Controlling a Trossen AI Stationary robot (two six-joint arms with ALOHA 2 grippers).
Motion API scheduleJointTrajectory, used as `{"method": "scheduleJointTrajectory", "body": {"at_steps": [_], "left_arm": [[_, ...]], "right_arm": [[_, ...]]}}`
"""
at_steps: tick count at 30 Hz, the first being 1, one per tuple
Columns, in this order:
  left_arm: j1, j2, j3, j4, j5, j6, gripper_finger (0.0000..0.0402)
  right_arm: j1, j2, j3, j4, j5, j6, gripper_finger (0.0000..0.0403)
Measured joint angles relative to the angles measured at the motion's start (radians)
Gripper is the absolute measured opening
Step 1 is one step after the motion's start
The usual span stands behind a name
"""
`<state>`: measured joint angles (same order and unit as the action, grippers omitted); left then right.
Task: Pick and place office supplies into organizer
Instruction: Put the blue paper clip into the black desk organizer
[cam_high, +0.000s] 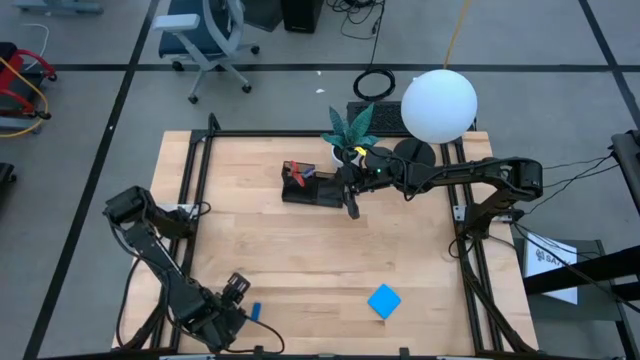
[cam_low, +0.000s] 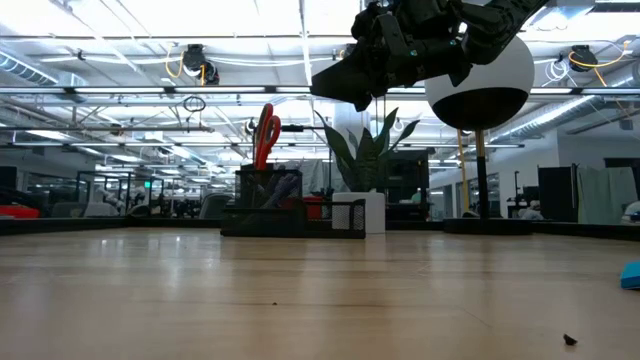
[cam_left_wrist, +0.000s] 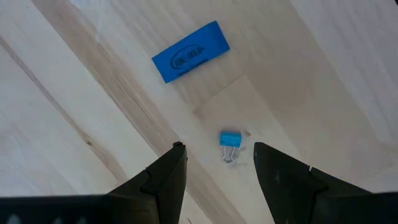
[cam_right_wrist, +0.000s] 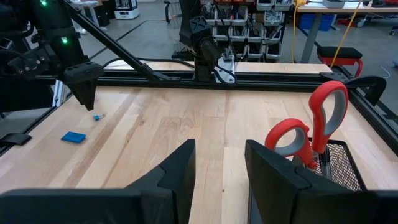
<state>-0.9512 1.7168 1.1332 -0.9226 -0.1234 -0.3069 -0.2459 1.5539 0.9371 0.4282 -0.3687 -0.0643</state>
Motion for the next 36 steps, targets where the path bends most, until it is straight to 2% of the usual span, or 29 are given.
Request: {"method": "scheduleJointTrajectory", "body": {"at_steps": [11, 17, 25, 36], "left_arm": [[-0.001, 0.000, -0.059, 0.049, 0.016, 0.008, 0.0195], [-0.014, 0.008, -0.058, 0.063, 0.016, 0.005, 0.0195], [-0.027, 0.090, -0.058, 0.087, 0.026, 0.012, 0.0195], [-0.027, 0.100, -0.056, 0.094, 0.029, 0.079, 0.0195]], "right_arm": [[0.000, 0.000, 0.000, -0.004, 0.000, 0.000, 0.0130], [0.000, 0.000, 0.000, -0.005, 0.000, 0.000, 0.0130], [0.002, 0.000, 0.000, -0.007, 0.002, 0.000, 0.0130], [0.002, 0.000, 0.000, -0.008, 0.004, 0.000, 0.0130]]}}
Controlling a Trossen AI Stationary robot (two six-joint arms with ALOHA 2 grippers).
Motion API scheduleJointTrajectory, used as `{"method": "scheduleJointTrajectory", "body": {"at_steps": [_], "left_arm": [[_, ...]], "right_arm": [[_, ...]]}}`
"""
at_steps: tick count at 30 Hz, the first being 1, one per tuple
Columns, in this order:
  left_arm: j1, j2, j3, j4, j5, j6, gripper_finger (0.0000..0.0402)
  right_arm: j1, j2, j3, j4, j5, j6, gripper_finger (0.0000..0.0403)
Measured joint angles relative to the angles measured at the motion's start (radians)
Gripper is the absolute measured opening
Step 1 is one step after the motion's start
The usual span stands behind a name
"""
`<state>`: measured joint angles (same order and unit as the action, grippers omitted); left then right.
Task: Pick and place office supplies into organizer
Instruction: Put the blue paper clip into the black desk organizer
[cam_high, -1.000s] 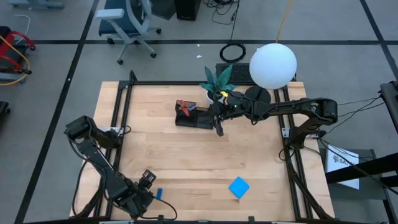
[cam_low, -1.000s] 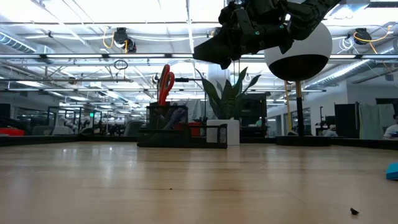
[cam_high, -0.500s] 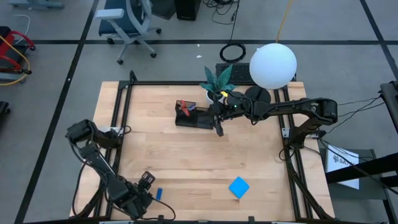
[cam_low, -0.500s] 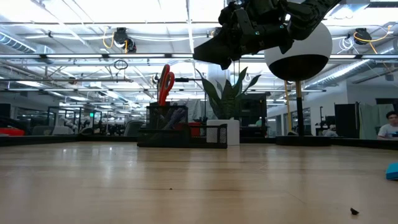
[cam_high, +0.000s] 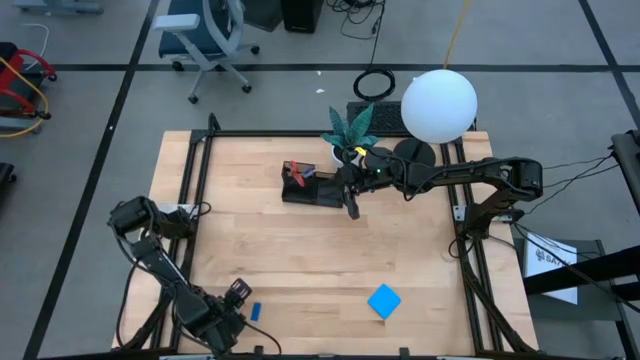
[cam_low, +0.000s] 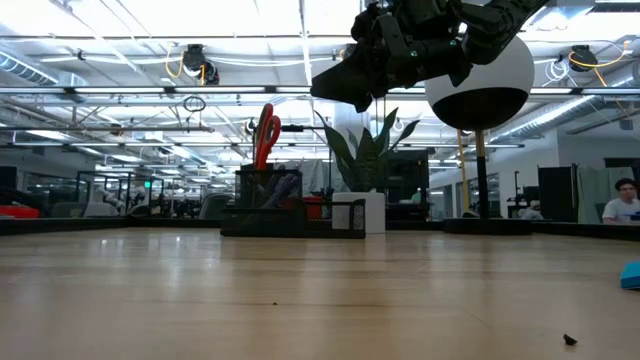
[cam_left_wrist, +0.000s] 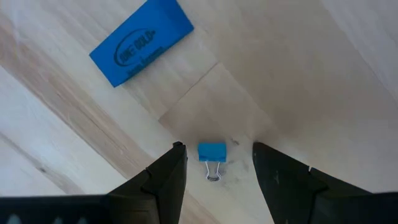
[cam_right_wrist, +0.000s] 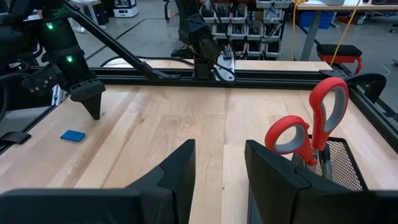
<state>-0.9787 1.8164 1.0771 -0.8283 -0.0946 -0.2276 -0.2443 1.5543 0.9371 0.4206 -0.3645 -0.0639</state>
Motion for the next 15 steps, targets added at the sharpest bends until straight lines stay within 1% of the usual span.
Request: {"method": "scheduleJointTrajectory", "body": {"at_steps": [5, 11, 15], "left_arm": [[0.014, 0.000, 0.000, 0.005, 0.012, 0.042, 0.0195], [0.052, 0.000, -0.002, 0.014, 0.069, 0.084, 0.0195], [0.065, 0.001, -0.002, 0.017, 0.079, 0.113, 0.0195]], "right_arm": [[0.000, 0.000, 0.000, 0.000, 0.000, 0.000, 0.0130], [0.001, 0.000, 0.000, 0.000, 0.000, 0.000, 0.0130], [0.001, 0.000, 0.000, 0.000, 0.000, 0.000, 0.0130]]}}
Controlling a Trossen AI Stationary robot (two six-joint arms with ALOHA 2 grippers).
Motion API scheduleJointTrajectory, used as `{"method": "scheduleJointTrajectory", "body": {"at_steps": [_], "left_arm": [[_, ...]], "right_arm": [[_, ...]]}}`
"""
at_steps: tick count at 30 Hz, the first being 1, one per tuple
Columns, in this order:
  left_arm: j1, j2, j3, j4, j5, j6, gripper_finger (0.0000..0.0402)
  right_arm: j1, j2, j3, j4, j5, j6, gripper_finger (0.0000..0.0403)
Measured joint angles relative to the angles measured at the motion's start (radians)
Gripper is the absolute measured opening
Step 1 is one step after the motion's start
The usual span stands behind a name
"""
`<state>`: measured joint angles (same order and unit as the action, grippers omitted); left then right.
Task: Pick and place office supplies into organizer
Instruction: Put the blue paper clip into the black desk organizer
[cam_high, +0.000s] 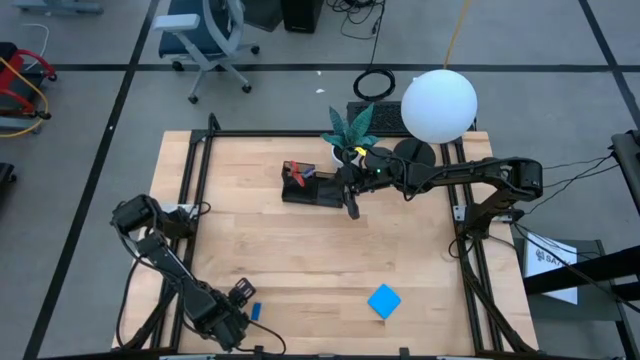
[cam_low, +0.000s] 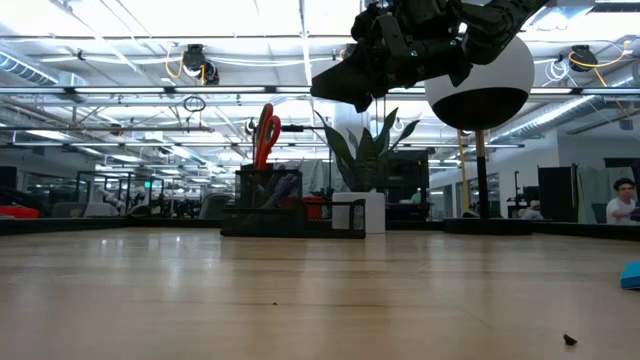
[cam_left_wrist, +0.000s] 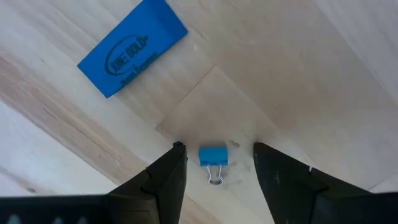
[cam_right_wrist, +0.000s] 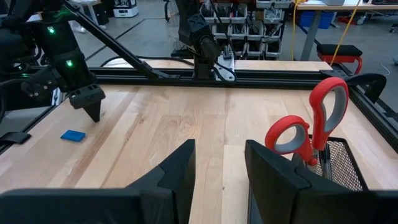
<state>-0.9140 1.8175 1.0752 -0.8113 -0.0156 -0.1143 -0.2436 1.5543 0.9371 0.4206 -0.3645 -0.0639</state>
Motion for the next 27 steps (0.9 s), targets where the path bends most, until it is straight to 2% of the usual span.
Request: {"method": "scheduleJointTrajectory", "body": {"at_steps": [16, 27], "left_arm": [[0.006, -0.011, -0.081, 0.091, 0.031, 0.005, 0.0192], [0.010, -0.027, -0.089, 0.110, 0.052, 0.001, 0.0095]], "right_arm": [[0.003, 0.000, 0.000, 0.000, 0.000, 0.000, 0.0130], [0.003, 0.000, 0.000, 0.000, 0.000, 0.000, 0.0130]]}}
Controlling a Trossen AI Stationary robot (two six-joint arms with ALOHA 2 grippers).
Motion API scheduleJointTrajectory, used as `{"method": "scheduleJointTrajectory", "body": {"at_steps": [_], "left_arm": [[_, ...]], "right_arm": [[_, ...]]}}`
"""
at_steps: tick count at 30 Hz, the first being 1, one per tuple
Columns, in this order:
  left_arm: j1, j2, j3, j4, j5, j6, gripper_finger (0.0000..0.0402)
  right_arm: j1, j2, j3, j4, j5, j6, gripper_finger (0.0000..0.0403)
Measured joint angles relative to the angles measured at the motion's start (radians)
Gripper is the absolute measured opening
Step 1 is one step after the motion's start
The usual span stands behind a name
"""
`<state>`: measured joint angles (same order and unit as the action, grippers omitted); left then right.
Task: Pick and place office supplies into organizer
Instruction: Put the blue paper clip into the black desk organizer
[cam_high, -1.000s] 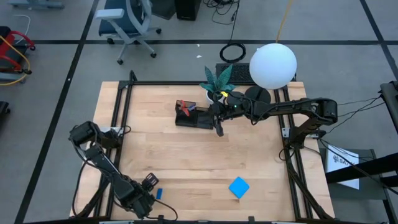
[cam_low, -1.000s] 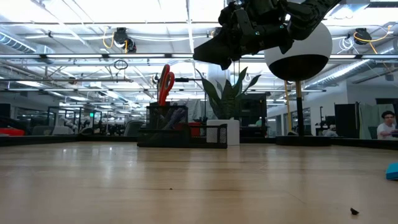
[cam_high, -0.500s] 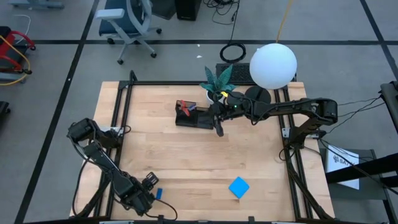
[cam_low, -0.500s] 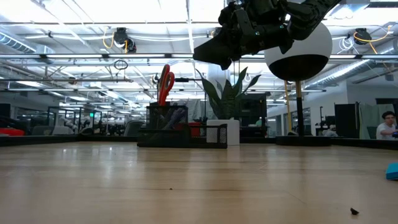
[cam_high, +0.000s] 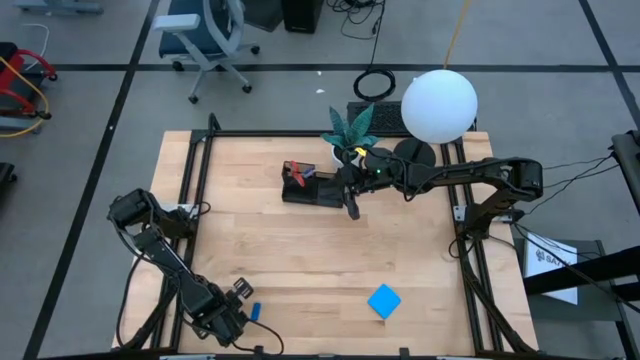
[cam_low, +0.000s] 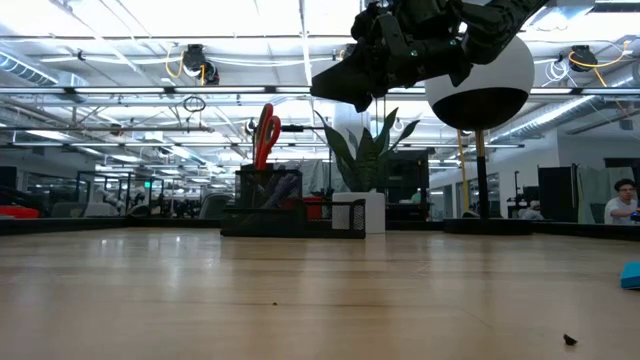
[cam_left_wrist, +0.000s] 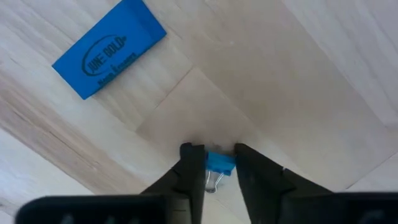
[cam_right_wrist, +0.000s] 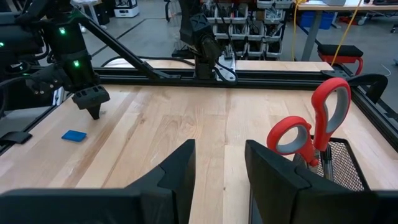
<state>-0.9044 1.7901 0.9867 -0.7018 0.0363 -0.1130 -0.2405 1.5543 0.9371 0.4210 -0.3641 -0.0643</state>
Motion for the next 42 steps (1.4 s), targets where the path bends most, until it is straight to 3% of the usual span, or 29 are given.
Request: {"method": "scheduleJointTrajectory", "body": {"at_steps": [7, 27, 34, 42], "left_arm": [[0.000, 0.000, 0.001, 0.000, 0.000, -0.001, 0.0060], [0.002, 0.001, 0.036, -0.029, -0.011, -0.003, 0.0049], [0.009, 0.006, 0.112, -0.065, -0.144, 0.010, 0.0044], [0.031, 0.006, 0.121, -0.106, -0.156, 0.030, 0.0043]], "right_arm": [[0.000, 0.000, 0.000, 0.000, 0.000, 0.000, 0.0130], [0.000, 0.000, 0.000, 0.000, 0.000, 0.000, 0.0130], [0.000, 0.000, 0.000, 0.000, 0.000, 0.000, 0.0130], [0.000, 0.000, 0.000, 0.000, 0.000, 0.000, 0.0130]]}}
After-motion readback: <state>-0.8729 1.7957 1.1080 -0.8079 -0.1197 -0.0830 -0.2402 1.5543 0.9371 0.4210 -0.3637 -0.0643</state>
